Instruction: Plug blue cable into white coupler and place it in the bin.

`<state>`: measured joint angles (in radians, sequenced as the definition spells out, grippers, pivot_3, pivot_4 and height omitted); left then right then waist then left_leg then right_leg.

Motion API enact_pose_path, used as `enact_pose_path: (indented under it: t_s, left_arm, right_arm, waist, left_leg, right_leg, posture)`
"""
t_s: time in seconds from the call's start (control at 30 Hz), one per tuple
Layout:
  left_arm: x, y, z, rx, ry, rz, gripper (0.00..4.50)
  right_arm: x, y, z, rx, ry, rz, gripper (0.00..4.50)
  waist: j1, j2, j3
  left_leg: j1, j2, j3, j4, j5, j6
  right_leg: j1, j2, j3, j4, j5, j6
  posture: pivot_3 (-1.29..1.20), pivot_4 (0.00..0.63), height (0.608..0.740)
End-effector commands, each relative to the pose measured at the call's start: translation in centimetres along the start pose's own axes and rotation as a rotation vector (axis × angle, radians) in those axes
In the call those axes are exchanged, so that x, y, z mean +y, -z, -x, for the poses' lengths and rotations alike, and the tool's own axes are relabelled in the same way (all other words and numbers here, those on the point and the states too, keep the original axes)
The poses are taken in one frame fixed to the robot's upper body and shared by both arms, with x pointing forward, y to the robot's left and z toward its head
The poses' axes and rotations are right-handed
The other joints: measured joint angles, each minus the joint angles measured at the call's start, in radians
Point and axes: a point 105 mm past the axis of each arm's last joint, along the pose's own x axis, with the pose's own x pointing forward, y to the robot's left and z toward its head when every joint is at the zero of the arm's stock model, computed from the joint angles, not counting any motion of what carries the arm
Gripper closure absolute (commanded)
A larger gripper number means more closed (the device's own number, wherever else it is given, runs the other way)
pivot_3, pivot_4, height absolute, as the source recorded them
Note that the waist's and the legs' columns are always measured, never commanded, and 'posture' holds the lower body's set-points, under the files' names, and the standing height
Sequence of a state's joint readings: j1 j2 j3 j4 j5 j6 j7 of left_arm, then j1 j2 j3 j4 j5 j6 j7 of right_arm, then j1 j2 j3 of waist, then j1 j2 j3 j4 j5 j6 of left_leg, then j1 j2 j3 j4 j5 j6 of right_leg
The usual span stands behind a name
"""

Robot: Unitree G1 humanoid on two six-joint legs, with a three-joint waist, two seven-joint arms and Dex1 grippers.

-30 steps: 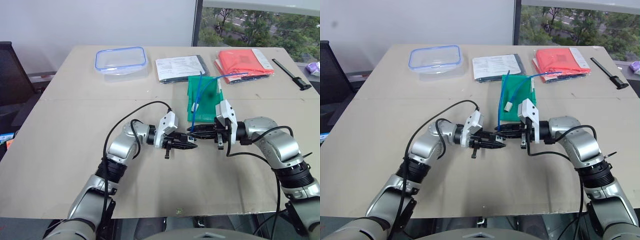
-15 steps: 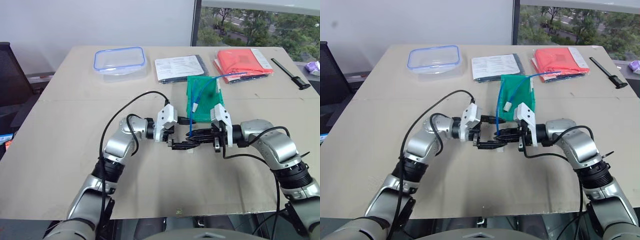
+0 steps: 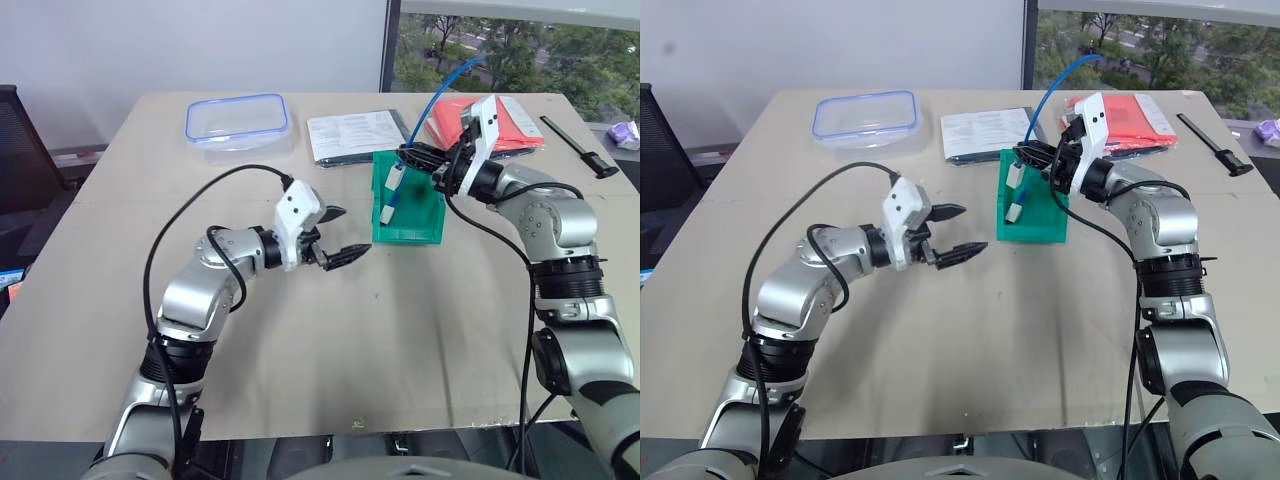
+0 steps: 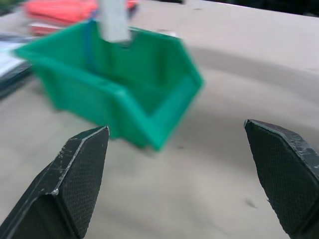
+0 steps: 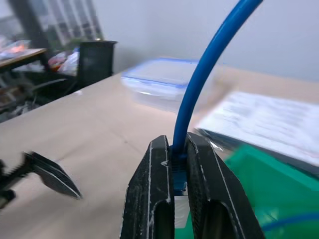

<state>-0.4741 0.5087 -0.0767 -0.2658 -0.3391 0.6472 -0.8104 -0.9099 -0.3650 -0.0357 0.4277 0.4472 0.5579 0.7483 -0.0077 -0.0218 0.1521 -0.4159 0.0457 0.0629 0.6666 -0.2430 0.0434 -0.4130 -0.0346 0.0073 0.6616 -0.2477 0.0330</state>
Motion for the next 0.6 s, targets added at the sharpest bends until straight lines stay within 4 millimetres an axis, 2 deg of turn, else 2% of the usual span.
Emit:
enact_pose_path:
  t_s: [0.03,0.13,0.23,0.27,0.33,0.47,0.6]
  left_arm:
    - [-0.2,-1.8,0.5,-0.033,-0.018,-0.047,0.00]
    - [-0.1,-1.6,0.9,-0.025,-0.033,-0.048,0.00]
    - [-0.1,-1.5,1.3,-0.026,-0.055,-0.043,0.00]
    - [-0.1,-1.5,1.4,-0.028,-0.058,-0.041,0.00]
    - [-0.3,-1.3,1.7,-0.030,-0.066,-0.037,0.00]
    - [0.2,0.0,3.1,-0.006,-0.159,-0.054,0.00]
    - [1.0,2.0,5.1,-0.010,-0.349,-0.028,0.00]
  right_arm:
    - [-1.9,-0.9,-0.4,-0.007,0.084,0.022,3.08]
    - [-3.2,-1.5,-0.2,-0.021,0.159,0.063,1.76]
    - [-4.3,-1.8,1.6,-0.009,0.209,0.144,0.27]
    - [-4.4,-1.7,2.3,0.005,0.209,0.168,0.11]
    - [-4.5,-1.3,3.5,0.025,0.200,0.195,0.11]
    - [-3.8,-0.1,8.0,0.067,0.153,0.202,0.11]
    - [-1.0,1.7,11.6,0.060,0.039,0.221,0.11]
  waist:
    - [-0.002,0.000,0.000]
    - [-0.006,0.000,0.000]
    - [-0.004,0.001,0.001]
    - [-0.002,0.001,0.001]
    - [-0.002,0.001,0.001]
    - [-0.001,0.001,0.001]
    - [-0.006,0.001,0.001]
  left_leg:
    - [0.000,0.000,0.000,0.000,0.000,0.000]
    - [0.000,0.000,0.001,-0.002,0.000,0.000]
    - [0.000,0.000,0.002,-0.004,0.000,0.000]
    - [0.000,0.000,0.002,-0.005,0.000,0.000]
    - [-0.001,0.001,0.002,-0.005,0.000,0.000]
    - [0.000,0.000,0.002,-0.007,0.000,0.000]
    - [0.001,0.001,0.002,-0.008,0.000,0.000]
  right_leg:
    - [0.000,0.000,0.000,0.000,0.000,0.000]
    - [-0.002,0.000,0.002,0.000,0.000,0.000]
    - [-0.003,0.000,0.002,0.000,0.000,0.000]
    - [-0.003,0.000,0.003,-0.001,0.000,0.000]
    - [-0.003,-0.001,0.003,-0.001,0.000,0.000]
    - [-0.003,-0.002,0.006,-0.003,0.000,0.000]
    - [-0.003,-0.002,0.007,-0.003,0.000,0.000]
  posture:
    - [0.00,0.150,0.737]
    - [0.00,0.150,0.737]
    - [0.00,0.150,0.737]
    - [0.00,0.150,0.737]
    - [0.00,0.150,0.737]
    - [0.00,0.150,0.737]
    - [0.00,0.150,0.737]
